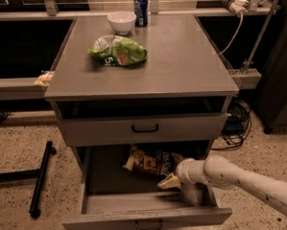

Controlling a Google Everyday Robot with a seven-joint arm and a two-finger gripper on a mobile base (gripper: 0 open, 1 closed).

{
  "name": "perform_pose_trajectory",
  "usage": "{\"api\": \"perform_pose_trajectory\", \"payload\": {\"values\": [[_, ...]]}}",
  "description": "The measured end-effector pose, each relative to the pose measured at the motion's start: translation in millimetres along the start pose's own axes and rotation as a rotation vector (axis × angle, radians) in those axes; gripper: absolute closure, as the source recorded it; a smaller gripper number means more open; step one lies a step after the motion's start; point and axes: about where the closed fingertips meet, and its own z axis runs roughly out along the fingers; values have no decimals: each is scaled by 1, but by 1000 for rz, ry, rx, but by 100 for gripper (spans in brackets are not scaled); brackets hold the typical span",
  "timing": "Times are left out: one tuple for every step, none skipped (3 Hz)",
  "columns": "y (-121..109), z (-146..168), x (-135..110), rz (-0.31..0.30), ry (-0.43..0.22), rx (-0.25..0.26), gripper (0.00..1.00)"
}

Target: Pick brown chip bag from middle drawer and place on counter

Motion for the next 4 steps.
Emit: {"api": "perform_pose_trajectory", "payload": {"values": [[-10, 8, 9, -7, 29, 4, 15], [-18, 16, 16, -5, 54, 3, 16], [-20, 24, 25, -5, 85, -12, 17], [-17, 25, 32, 3, 103, -25, 36]]}}
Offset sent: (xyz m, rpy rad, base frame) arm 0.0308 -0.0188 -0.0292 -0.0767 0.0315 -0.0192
